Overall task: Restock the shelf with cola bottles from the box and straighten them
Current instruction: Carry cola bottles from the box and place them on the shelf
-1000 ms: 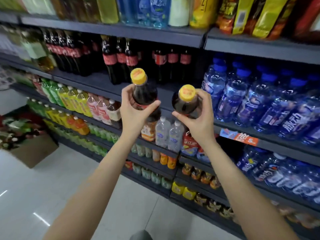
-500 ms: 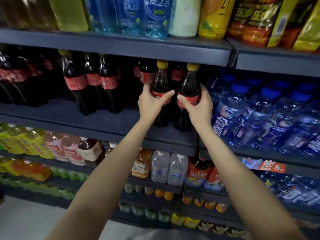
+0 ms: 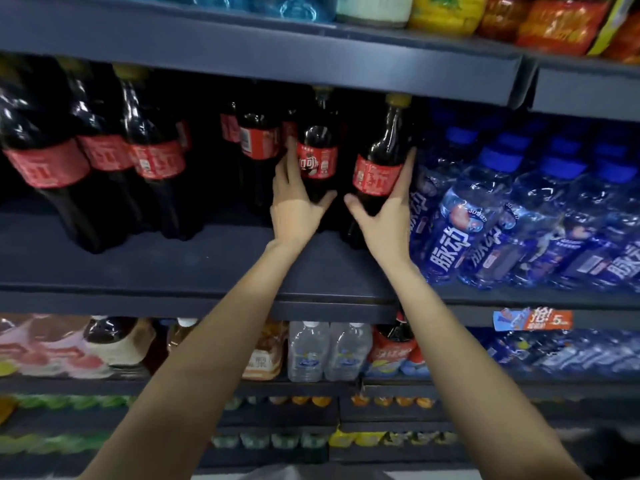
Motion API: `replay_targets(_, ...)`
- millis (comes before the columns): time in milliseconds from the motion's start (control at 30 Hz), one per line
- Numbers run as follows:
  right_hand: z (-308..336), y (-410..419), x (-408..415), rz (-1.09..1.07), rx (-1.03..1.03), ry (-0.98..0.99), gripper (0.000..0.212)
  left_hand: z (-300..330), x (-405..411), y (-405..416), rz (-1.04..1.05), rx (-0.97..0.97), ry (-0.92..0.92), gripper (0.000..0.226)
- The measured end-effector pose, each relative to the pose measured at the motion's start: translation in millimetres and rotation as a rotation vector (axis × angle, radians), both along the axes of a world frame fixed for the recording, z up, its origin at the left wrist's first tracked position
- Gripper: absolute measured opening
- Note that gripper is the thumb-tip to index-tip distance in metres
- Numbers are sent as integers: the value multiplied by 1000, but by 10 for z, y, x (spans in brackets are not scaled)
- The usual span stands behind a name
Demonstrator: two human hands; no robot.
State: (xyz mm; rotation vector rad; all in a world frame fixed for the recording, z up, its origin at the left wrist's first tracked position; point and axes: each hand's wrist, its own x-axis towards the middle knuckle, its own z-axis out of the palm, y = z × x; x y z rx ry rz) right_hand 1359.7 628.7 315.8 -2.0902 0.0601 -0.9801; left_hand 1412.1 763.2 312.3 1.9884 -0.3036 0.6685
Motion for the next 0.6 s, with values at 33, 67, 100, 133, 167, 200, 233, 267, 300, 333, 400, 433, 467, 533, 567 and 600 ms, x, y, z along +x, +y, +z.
replay_targets(33, -95, 9, -56, -23, -59, 52, 110, -90, -11, 54, 19, 82, 45, 102)
replay_targets(67, -178, 19, -98, -36, -90, 86, 111, -154, -15, 96, 35, 140, 88, 102)
replay_targets(100, -230, 30, -115, -41, -91, 100, 110, -185, -11, 119, 42, 169, 112, 100)
replay_targets(133, -249, 39, -97, -47, -71, 108, 108, -183, 3, 116, 44, 179, 119, 99)
replay_targets(167, -243, 48, -53, -60, -46, 120, 108, -159, 24, 92, 51, 179, 126, 97)
replay_targets(200, -228, 60, 8, -82, -27, 134, 107, -127, 44, 54, 62, 175, 137, 95)
replay_targets(233, -196, 75, 65, -107, -15, 150, 106, -92, 64, 7, 74, 163, 157, 93)
replay_targets(267, -160, 90, 131, -131, -6, 167, 105, -63, 87, -40, 83, 145, 178, 91)
replay_targets(300, -124, 102, 195, -145, 2, 189, 104, -51, 104, -83, 90, 124, 193, 90)
replay_targets(333, -90, 108, 265, -155, 3, 213, 103, -49, 112, -119, 97, 103, 198, 88)
replay_targets(400, -19, 132, 390, -190, -15, 263, 100, -64, 116, -165, 111, 73, 191, 87)
replay_targets(433, 13, 150, 445, -210, -25, 285, 98, -74, 112, -175, 116, 66, 186, 86)
replay_targets(467, 36, 167, 489, -226, -32, 299, 96, -79, 103, -183, 119, 62, 182, 86)
replay_targets(533, 59, 188, 538, -252, -41, 317, 95, -85, 92, -190, 113, 64, 180, 88)
replay_targets(567, 56, 188, 542, -261, -47, 322, 94, -88, 87, -191, 99, 69, 188, 89)
replay_targets(600, 48, 181, 539, -260, -55, 327, 94, -89, 74, -192, 77, 74, 202, 92)
